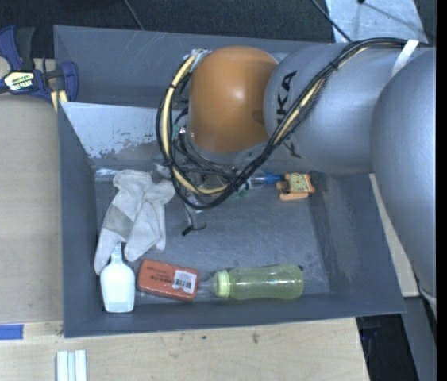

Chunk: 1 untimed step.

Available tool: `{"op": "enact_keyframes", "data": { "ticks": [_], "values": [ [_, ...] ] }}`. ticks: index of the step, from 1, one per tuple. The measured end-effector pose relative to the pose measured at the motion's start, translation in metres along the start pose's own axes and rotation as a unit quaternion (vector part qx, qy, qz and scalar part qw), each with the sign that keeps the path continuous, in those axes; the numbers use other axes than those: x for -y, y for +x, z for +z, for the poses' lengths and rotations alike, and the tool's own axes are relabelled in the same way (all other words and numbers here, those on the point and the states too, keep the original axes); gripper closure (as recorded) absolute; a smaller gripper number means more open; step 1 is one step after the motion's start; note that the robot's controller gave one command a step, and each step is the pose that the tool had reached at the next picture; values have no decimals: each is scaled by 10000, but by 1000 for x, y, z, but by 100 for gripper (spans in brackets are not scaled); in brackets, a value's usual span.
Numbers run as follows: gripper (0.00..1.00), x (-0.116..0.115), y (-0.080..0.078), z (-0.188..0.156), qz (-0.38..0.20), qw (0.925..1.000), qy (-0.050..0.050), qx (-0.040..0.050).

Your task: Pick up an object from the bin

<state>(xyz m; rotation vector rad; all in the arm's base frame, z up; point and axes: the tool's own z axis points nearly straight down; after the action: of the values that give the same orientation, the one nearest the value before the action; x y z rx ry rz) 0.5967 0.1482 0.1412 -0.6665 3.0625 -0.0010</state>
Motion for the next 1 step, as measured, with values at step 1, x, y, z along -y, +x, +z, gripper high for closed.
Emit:
{"op": "enact_keyframes", "data": {
  "ticks": [1],
  "values": [
    [0, -9, -1, 30, -859, 9963, -11, -14]
  ]
}}
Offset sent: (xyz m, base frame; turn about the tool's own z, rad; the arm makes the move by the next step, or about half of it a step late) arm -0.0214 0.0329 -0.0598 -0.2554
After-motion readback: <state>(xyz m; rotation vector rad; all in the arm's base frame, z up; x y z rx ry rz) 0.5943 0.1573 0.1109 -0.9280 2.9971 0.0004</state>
